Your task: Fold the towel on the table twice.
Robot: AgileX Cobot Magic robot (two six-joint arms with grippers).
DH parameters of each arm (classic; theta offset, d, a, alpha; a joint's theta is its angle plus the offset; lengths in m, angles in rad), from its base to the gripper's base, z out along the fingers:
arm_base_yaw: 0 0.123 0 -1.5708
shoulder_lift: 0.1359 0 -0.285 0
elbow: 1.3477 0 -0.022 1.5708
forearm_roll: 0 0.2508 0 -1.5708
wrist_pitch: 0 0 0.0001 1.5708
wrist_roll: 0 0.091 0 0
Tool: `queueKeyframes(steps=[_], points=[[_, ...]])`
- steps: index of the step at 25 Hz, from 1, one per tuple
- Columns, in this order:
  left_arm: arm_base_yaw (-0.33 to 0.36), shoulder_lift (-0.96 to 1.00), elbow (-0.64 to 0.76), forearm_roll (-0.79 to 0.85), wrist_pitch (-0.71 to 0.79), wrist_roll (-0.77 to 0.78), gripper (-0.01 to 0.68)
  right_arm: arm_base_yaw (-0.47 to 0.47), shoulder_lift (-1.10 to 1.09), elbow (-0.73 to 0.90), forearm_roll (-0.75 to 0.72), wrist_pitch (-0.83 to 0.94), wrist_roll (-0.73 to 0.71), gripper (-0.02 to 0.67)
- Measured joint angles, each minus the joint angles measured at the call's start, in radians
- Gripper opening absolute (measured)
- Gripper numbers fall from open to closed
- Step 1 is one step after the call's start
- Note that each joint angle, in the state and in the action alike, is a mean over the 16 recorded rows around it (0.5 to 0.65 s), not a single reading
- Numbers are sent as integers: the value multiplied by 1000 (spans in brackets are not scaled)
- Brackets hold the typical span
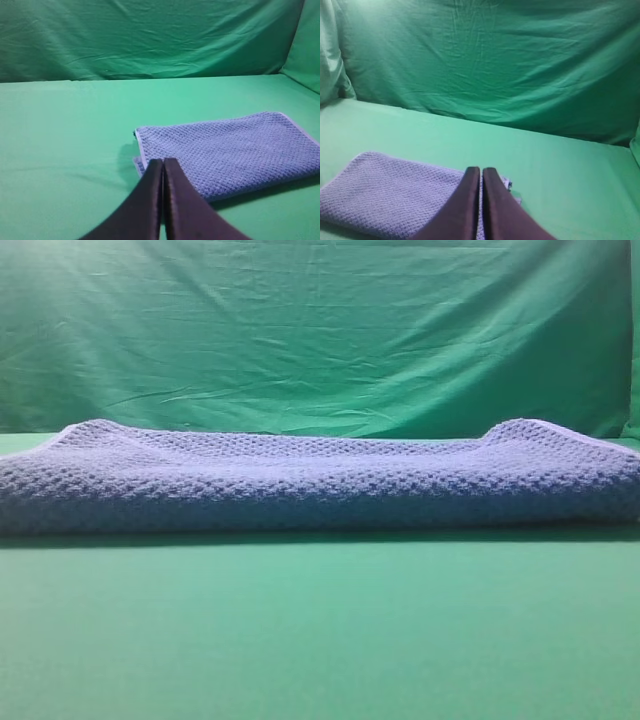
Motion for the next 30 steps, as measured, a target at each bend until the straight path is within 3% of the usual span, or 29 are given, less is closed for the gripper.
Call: queueKeyframes(steps=[9, 20, 30], points=[[0, -1, 121, 31, -150, -1, 0, 0, -46, 72, 17, -42, 0, 0], [0, 0, 346, 100, -396, 1, 0, 0, -47, 330, 18, -299, 0, 0], [0, 1, 426, -58, -435, 1, 0, 0, -47, 518, 18, -415, -2, 0]])
